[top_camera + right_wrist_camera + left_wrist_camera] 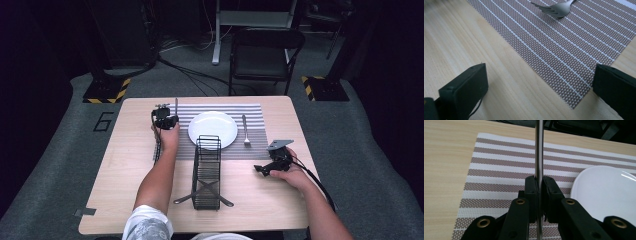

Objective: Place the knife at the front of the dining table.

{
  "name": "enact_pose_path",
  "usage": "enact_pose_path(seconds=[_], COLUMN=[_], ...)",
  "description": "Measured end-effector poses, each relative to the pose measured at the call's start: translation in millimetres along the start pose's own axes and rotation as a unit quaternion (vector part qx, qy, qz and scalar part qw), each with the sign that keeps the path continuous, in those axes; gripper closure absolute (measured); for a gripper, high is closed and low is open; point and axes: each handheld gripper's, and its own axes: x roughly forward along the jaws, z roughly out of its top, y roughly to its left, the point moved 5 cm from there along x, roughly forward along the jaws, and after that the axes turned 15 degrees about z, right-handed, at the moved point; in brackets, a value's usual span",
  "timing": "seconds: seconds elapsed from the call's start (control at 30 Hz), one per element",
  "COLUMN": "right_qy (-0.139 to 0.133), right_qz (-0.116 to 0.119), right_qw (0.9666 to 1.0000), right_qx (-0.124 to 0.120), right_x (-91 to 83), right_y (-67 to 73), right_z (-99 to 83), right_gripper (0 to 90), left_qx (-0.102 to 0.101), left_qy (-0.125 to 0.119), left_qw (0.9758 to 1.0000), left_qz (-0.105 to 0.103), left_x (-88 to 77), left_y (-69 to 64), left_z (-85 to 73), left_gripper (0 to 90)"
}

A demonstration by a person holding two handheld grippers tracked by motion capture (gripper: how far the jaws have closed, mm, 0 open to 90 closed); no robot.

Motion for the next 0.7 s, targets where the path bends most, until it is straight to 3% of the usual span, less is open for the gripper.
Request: enact_pose_path(seconds=[0.27,0.43,0.7], right_qy=[0.000,0.000,0.000], right_qz=[0.000,0.000,0.000], right_qw=[1.0000,1.0000,1.0000], right_qx=[0.000,0.000,0.000], right_x=[0.0,0.0,0.0], right_y=[0.1,0.0,0.0], right_z=[0.0,0.0,0.0], right_gripper=[0.0,0.0,0.0], left_qx=[0.000,-0.012,-0.017], left_qy=[0.009,0.021,0.025], left_qw=[1.0000,0.9997,0.9995], left_qz=[0.002,0.006,0.011], left_x=[10.4,16.8,22.5], left_y=[-6.1,-3.9,-2.4], left_z=[-0.3,-3.2,-3.1], left_gripper=[82.7,82.7,82.7])
